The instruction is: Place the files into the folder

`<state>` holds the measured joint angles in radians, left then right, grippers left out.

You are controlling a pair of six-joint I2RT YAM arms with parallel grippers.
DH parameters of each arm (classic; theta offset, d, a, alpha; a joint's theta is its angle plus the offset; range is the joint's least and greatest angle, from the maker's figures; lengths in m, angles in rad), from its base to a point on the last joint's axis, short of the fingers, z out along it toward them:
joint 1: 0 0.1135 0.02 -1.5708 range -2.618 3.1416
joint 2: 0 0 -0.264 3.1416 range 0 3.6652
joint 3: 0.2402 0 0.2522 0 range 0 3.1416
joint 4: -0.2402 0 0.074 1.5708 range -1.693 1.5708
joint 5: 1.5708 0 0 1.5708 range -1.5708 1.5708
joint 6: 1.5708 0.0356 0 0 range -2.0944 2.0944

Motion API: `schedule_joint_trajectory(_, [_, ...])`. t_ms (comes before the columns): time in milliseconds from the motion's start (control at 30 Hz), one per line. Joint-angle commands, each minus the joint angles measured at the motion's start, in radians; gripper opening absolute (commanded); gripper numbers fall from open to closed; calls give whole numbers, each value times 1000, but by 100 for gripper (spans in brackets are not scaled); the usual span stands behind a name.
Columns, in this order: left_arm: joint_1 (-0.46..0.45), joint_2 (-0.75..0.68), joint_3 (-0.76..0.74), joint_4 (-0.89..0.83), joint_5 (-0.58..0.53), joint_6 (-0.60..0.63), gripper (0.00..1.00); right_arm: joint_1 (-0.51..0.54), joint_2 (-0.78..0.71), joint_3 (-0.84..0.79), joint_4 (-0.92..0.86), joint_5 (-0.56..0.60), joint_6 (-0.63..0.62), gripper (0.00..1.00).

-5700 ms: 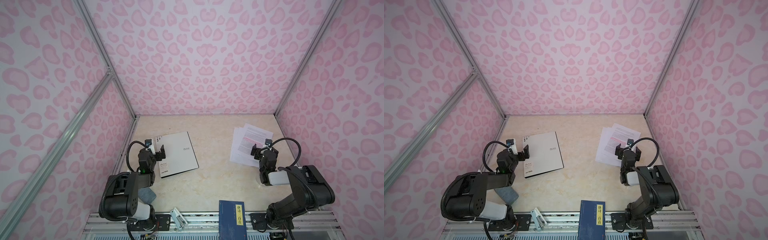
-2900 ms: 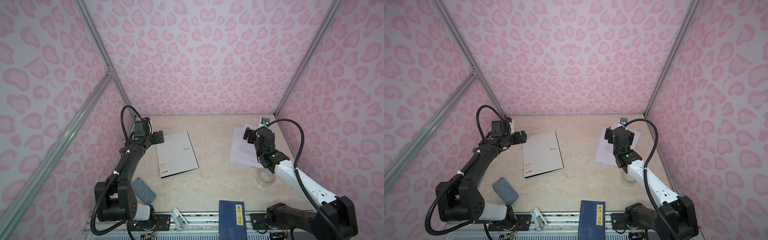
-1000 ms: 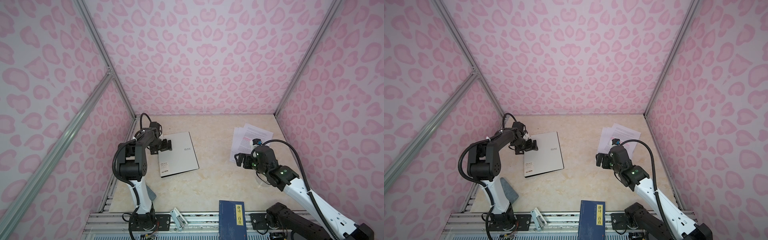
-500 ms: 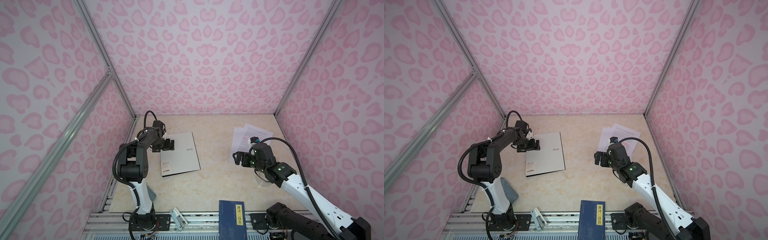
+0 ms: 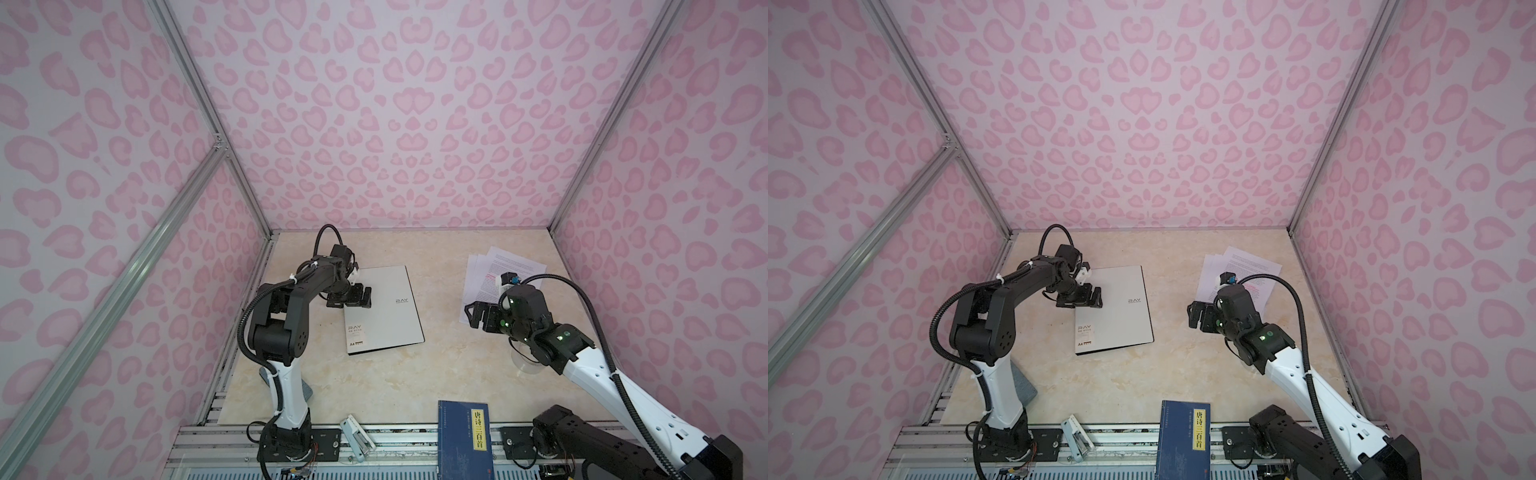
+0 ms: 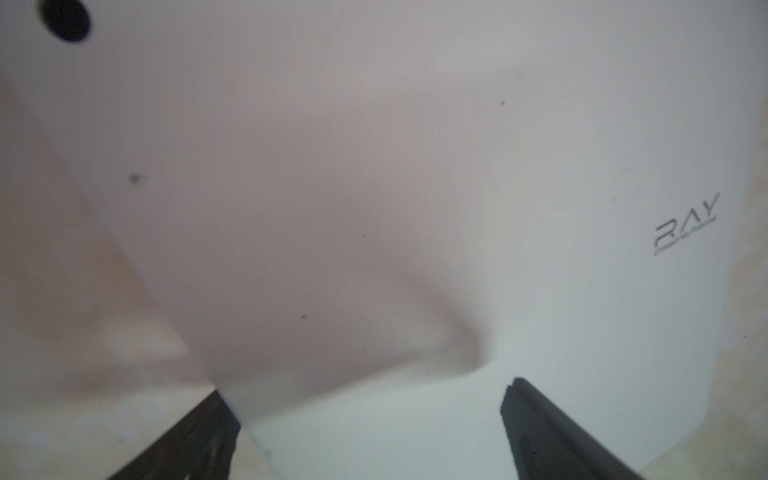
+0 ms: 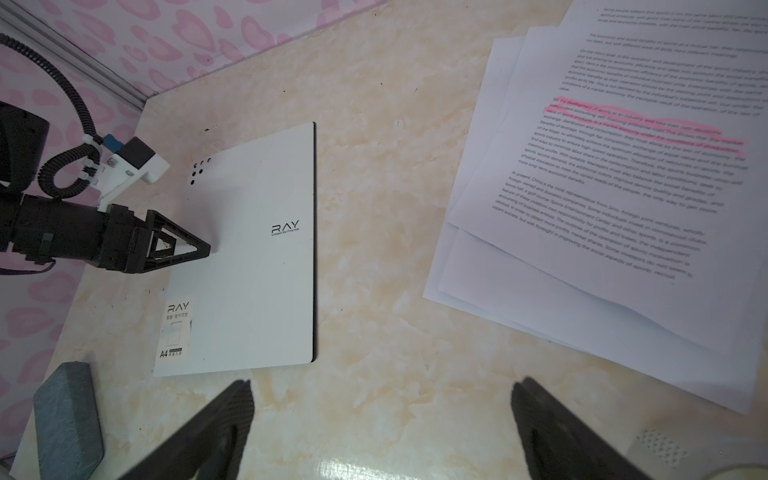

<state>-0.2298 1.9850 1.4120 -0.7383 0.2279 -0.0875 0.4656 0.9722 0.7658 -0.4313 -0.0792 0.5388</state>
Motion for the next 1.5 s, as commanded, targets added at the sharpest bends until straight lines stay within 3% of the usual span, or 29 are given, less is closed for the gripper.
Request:
schedule_joint_trajectory(0, [-44, -17, -2, -11, 35, -8, 100, 1, 6, -7, 18, -1, 10, 100])
schedule_joint_trajectory(200, [-77, -99, 10, -40, -157, 45, 98, -2, 30, 8, 26, -10, 18, 100])
schedule_joint_trajectory(400, [-101, -272, -35, -53, -312, 207, 98, -50, 109, 40, 44, -75, 49, 100])
schedule_joint_trajectory(667, [-326, -417, -203, 28, -508, 390, 98, -174, 192, 46, 111, -241, 84, 100])
schedule_joint_trajectory(867, [-511, -407, -306, 109, -630, 400, 97, -313, 212, 28, 155, -380, 109, 100])
schedule_joint_trajectory(1067, [-655, -387, -395, 169, -684, 407, 98, -386, 225, 41, 125, -433, 86, 100])
schedule_joint_trajectory(1467, [-769, -355, -520, 352, -802, 431, 97, -421, 218, 43, 111, -447, 81, 100])
